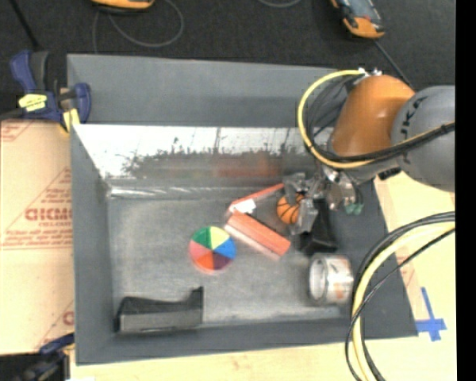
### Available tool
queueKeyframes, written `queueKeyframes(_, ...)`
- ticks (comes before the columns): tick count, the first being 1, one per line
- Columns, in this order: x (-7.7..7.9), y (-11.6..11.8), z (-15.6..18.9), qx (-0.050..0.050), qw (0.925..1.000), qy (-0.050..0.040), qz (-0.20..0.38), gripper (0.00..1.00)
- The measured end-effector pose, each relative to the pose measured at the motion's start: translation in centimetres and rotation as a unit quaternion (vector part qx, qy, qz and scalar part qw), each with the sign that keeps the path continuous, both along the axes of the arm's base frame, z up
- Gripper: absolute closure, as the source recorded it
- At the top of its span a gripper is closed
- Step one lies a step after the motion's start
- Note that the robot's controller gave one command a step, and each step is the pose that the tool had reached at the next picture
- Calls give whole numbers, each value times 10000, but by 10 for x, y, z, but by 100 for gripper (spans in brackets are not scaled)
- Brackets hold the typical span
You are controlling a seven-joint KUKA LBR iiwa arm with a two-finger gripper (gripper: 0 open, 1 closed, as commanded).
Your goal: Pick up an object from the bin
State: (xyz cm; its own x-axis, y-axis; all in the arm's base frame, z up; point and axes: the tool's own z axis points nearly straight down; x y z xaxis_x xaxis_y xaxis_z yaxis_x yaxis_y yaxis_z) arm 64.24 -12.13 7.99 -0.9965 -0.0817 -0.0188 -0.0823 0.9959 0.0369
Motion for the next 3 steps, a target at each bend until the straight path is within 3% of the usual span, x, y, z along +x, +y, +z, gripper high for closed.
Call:
queueKeyframes(2, 2, 11, 0, -92, 9999, 23, 67, 100)
queueKeyframes(3, -7, 10, 31, -153, 9998, 74, 125, 100)
